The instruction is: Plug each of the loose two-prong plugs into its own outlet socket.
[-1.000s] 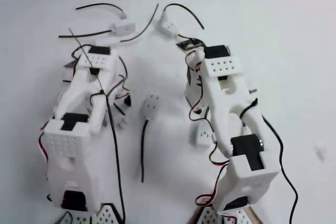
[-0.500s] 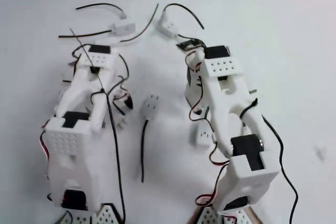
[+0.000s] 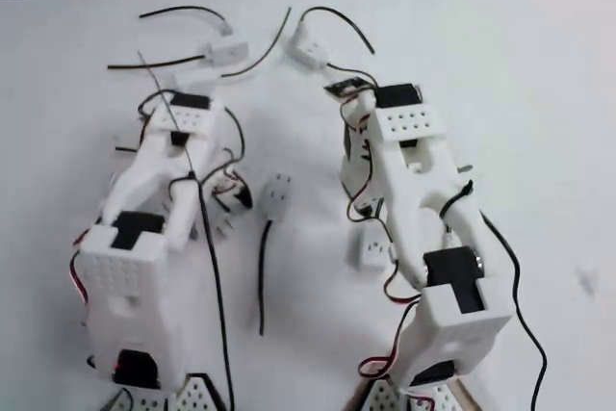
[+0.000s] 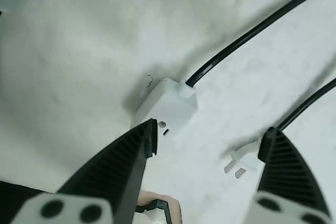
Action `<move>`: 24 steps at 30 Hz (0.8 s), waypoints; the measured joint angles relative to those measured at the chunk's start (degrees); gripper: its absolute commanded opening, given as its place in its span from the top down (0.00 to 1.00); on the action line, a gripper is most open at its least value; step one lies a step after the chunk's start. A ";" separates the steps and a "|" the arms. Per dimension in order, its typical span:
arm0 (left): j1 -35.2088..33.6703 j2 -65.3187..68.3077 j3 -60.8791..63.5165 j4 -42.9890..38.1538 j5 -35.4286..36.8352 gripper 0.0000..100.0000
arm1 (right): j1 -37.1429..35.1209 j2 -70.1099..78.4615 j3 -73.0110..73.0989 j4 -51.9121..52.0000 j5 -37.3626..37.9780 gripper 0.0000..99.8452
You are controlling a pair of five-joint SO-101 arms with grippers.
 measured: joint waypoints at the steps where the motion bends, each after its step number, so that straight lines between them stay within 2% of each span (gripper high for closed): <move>1: 0.00 0.00 0.26 -0.26 0.00 0.61 | 0.00 0.00 0.00 0.00 0.00 0.69; 5: 0.09 0.00 0.53 -0.44 2.73 0.61 | 0.00 0.00 0.00 1.05 0.00 0.69; 10: 2.81 -0.09 0.97 -0.35 11.60 0.61 | 0.00 -0.62 0.00 2.37 0.00 0.69; 14: 4.04 -0.09 1.32 -0.44 13.45 0.61 | 0.00 -0.62 0.00 2.90 0.00 0.69; 17: 4.04 -0.09 1.32 -0.44 12.48 0.61 | 0.00 -0.62 0.00 2.99 0.00 0.69; 21: 3.43 0.00 1.32 -1.14 4.75 0.61 | 0.35 -0.62 0.00 4.04 0.00 0.69; 24: 2.99 0.00 1.32 -1.58 2.90 0.67 | 1.93 -0.62 0.00 4.04 0.00 0.69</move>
